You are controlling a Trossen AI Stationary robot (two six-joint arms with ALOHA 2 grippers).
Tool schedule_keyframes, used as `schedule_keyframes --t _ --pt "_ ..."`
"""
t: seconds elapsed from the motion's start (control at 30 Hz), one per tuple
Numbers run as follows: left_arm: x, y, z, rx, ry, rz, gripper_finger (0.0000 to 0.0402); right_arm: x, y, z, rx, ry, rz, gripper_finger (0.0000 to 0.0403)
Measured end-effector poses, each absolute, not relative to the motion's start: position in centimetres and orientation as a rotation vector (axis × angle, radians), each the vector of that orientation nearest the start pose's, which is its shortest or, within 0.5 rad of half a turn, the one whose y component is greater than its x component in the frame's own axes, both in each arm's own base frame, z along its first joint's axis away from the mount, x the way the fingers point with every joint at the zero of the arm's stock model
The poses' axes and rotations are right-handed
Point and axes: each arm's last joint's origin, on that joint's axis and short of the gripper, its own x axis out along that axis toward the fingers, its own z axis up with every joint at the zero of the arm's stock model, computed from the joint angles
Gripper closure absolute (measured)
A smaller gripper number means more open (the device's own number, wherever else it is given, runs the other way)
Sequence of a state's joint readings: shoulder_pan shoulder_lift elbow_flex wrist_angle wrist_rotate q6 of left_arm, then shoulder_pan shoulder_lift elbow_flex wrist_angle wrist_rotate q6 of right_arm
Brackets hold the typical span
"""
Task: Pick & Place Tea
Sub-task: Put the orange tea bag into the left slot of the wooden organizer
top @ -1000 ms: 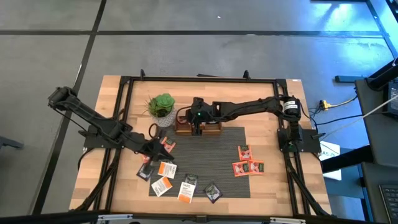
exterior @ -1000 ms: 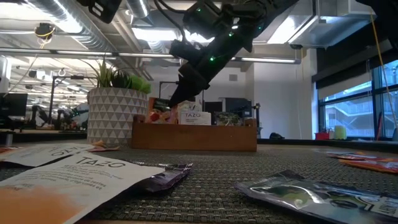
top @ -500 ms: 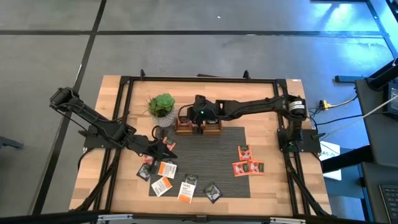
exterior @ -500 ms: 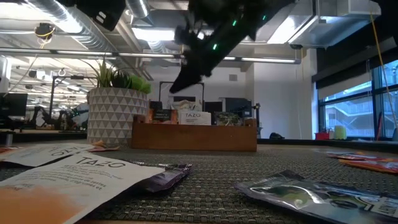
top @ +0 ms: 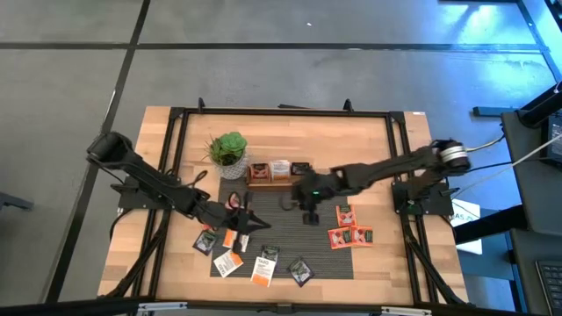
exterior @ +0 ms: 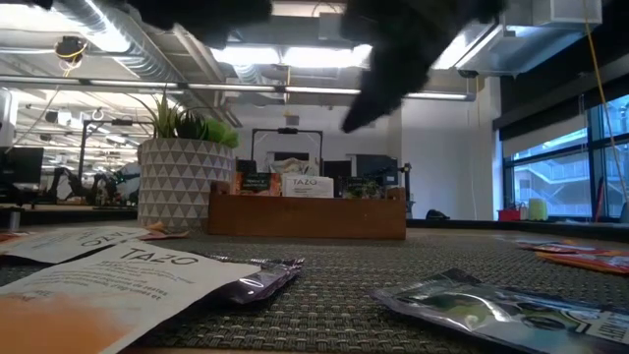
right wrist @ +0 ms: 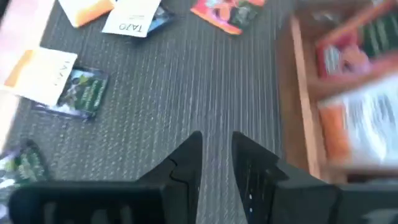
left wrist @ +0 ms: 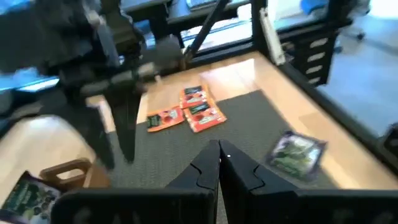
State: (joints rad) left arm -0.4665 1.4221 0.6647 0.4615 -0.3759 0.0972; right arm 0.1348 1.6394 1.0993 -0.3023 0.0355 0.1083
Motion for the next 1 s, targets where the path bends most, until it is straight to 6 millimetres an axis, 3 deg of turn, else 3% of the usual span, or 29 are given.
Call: schedule_keyframes --t 0.23,0.37,0.5,0.63,1.0 --pt "29.7 -11.4 20.3 0.169 0.22 -0.121 0.0398 27.2 5.7 22.0 0.299 0.763 -0.101 0.0313" --pt "32.6 -10.9 20.2 0.152 0.224 -0.167 0.0398 24.6 6.1 21.7 0.404 0.77 -0.117 0.0313" --pt "35.5 -10.2 19.7 0.146 0.234 -0.145 0.0398 23.1 6.0 20.8 0.451 0.814 -0.143 0.0313" --pt "36.9 -9.9 18.5 0.15 0.273 -0.13 0.0398 22.4 6.0 19.7 0.405 0.862 -0.139 0.0313" --pt "36.5 -10.1 17.2 0.069 0.404 -0.155 0.0398 20.5 5.1 18.0 0.362 1.068 -0.273 0.0251"
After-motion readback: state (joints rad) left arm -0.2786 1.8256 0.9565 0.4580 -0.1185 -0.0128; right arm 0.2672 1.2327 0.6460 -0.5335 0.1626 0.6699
